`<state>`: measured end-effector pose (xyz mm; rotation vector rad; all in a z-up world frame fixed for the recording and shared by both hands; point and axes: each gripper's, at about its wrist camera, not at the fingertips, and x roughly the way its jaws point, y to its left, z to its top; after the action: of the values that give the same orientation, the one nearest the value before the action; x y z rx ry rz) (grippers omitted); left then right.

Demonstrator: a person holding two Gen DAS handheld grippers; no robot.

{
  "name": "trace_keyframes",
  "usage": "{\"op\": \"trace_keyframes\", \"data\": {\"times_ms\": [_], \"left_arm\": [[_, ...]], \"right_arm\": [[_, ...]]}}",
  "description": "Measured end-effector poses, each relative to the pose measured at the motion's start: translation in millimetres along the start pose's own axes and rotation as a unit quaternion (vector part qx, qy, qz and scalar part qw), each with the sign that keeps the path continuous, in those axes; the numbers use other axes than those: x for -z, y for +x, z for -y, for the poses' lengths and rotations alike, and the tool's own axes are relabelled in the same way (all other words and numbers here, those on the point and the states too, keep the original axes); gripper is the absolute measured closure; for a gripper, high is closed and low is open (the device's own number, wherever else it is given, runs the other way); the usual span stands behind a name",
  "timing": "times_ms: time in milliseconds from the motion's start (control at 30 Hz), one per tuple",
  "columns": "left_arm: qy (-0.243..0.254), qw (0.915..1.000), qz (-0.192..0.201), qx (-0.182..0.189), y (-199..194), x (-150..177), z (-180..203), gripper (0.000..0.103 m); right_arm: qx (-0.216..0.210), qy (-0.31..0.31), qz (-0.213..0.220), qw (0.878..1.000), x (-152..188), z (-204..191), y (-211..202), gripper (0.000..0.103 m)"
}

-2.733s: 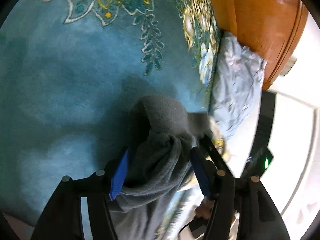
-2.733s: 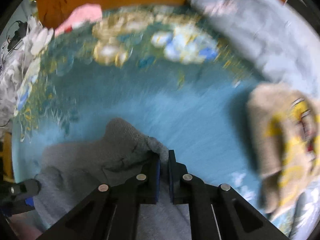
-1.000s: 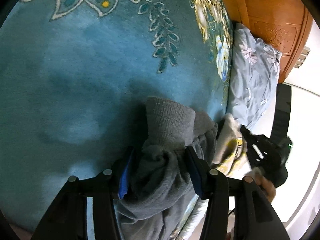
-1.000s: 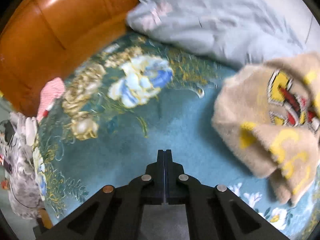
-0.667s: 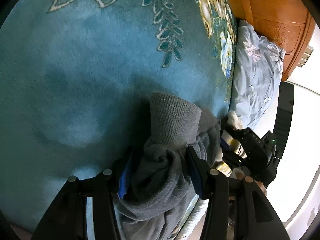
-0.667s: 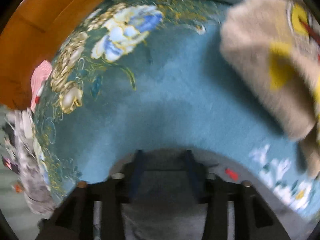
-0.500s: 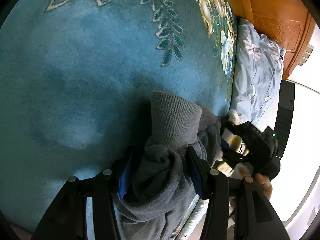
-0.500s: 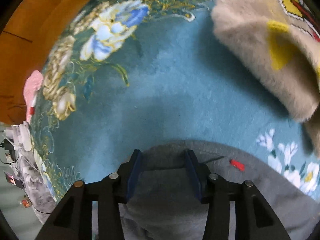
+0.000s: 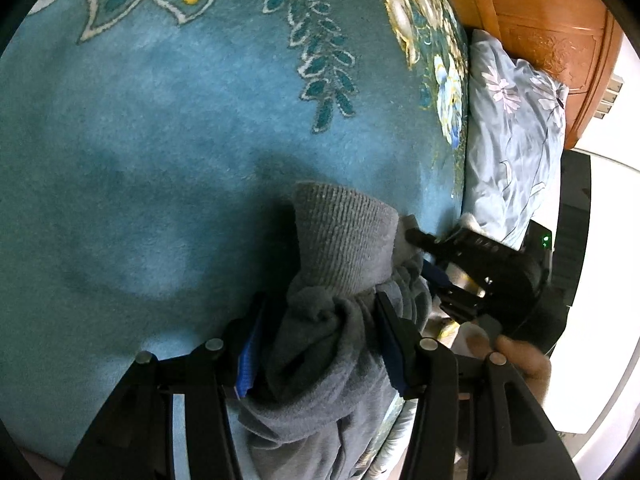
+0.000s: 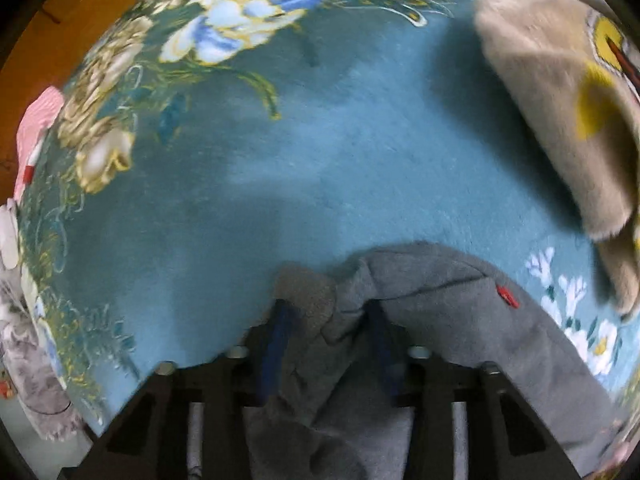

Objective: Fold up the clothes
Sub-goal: 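Lift the grey hem with the right gripper while the left gripper holds the cuff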

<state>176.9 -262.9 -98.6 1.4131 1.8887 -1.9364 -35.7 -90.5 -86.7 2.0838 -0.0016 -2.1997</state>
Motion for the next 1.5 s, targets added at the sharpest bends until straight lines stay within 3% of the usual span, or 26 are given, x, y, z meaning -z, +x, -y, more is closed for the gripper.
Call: {"op": "trace_keyframes", "data": {"times_ms": [33, 133, 200, 333, 400, 433, 467, 533, 567, 600, 633, 833, 900, 967, 1067, 1200, 1233, 1267, 1333, 1400, 1500], "left_arm": [[0.007, 1.0, 0.002, 0.005, -2, 1, 2, 0.052], [0.038, 0.9983, 0.017, 0.041, -12, 4, 13, 0.052], [0.064, 0.9959, 0.029, 0.057, -19, 7, 22, 0.052], [0.069, 0.9974, 0.01, 0.019, -8, 7, 22, 0.052], [0.049, 0.9987, 0.004, 0.013, -6, 5, 15, 0.051], [0.037, 0.9992, 0.01, 0.014, -9, 2, 11, 0.051], [0.027, 0.9993, 0.018, 0.018, -12, 0, 7, 0.05], [0.01, 0.999, 0.032, 0.028, -18, -4, 1, 0.043], [0.008, 0.9989, 0.034, 0.031, -18, -6, 0, 0.042], [0.008, 0.9989, 0.033, 0.033, -17, -8, 0, 0.041], [0.008, 0.9988, 0.033, 0.035, -16, -11, 0, 0.041], [0.067, 0.9974, 0.013, 0.023, 10, -35, 28, 0.043], [0.09, 0.9958, 0.007, 0.017, 17, -44, 37, 0.048], [0.107, 0.9942, 0.0, 0.011, 22, -45, 44, 0.074], [0.125, 0.9919, -0.006, 0.021, 18, -34, 58, 0.088], [0.136, 0.9751, 0.101, 0.143, -45, -20, 93, 0.089], [0.128, 0.9755, 0.122, 0.131, -53, -24, 91, 0.088], [0.117, 0.9821, 0.12, 0.086, -46, -33, 82, 0.088], [0.089, 0.9916, 0.094, -0.004, -25, -51, 58, 0.088], [0.045, 0.9953, 0.064, -0.057, -4, -63, 26, 0.088], [-0.014, 0.9972, 0.069, -0.024, -5, -64, 3, 0.086]], "right_arm": [[-0.01, -0.005, 0.006, 1.0, 2, 2, -3, 0.077], [-0.126, 0.0, 0.061, 0.99, 6, 16, -40, 0.086], [-0.207, -0.029, 0.155, 0.966, 14, 28, -85, 0.086], [-0.21, -0.02, 0.205, 0.956, 17, 62, -98, 0.083], [-0.165, 0.025, 0.129, 0.977, 2, 73, -53, 0.082], [-0.152, 0.043, 0.111, 0.981, -2, 78, -36, 0.082], [-0.143, 0.06, 0.097, 0.983, -4, 82, -21, 0.082], [-0.165, 0.09, 0.105, 0.977, -1, 90, -17, 0.073], [-0.178, 0.101, 0.114, 0.972, 1, 93, -19, 0.067], [-0.183, 0.097, 0.126, 0.97, 4, 94, -29, 0.051], [-0.188, 0.093, 0.138, 0.968, 6, 95, -39, 0.048], [-0.201, 0.056, 0.194, 0.959, 49, 113, -104, 0.046], [-0.193, 0.056, 0.181, 0.963, 82, 131, -112, 0.046], [-0.183, 0.06, 0.162, 0.968, 112, 148, -113, 0.046], [-0.163, 0.093, 0.118, 0.975, 153, 184, -100, 0.046], [-0.146, 0.137, 0.091, 0.976, 201, 228, -92, 0.046], [-0.143, 0.149, 0.092, 0.974, 211, 239, -94, 0.046], [-0.142, 0.162, 0.091, 0.972, 220, 249, -95, 0.046], [-0.137, 0.18, 0.083, 0.971, 233, 263, -93, 0.046], [-0.129, 0.185, 0.079, 0.971, 246, 273, -93, 0.046], [-0.122, 0.197, 0.086, 0.969, 263, 288, -93, 0.046]]}}
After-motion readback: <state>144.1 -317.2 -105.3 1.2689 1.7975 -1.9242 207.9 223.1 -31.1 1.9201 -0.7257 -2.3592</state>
